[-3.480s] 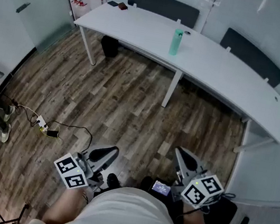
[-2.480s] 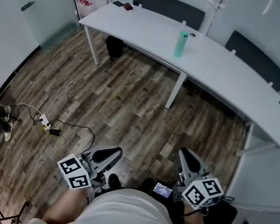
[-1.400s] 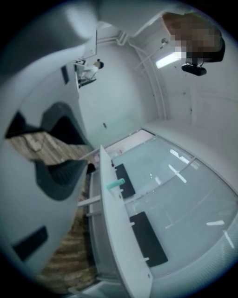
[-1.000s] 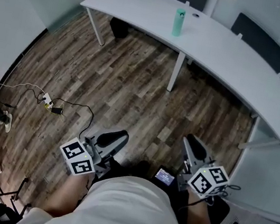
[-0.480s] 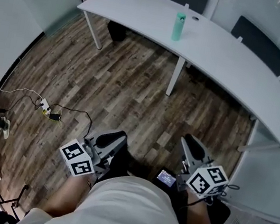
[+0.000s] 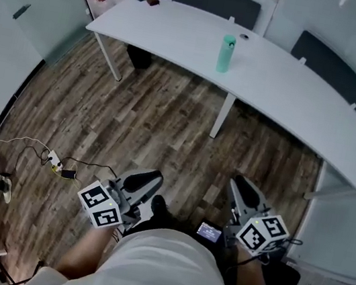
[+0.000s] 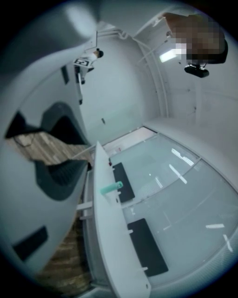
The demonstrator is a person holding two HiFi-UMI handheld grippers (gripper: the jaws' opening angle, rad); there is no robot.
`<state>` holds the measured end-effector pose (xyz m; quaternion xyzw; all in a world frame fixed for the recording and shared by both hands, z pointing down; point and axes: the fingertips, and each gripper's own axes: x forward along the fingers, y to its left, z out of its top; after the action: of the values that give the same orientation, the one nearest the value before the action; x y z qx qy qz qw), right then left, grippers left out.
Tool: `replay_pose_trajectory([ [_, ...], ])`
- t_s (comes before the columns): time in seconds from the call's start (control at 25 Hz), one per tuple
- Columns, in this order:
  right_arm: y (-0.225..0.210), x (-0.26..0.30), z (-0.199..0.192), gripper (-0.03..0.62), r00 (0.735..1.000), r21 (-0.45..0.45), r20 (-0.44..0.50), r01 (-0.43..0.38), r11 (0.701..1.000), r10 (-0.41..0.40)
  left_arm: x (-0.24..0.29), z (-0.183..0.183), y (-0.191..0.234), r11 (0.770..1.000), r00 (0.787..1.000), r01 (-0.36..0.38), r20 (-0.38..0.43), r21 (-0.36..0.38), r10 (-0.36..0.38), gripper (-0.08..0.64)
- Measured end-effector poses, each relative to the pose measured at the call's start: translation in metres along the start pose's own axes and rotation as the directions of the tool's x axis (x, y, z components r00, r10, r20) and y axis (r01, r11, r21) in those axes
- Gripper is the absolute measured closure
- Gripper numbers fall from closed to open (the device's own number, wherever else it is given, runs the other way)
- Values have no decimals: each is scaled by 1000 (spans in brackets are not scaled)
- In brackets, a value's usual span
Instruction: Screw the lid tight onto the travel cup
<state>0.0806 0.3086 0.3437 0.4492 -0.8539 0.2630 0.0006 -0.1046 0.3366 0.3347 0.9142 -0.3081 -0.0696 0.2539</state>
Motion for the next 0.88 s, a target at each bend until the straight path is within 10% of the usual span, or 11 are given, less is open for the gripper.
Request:
replay_pose_trajectory([
  [0.88, 30, 111, 0, 494, 997, -12, -39, 64, 998, -64, -7, 40, 94, 996, 996, 84, -29, -17, -85, 448],
])
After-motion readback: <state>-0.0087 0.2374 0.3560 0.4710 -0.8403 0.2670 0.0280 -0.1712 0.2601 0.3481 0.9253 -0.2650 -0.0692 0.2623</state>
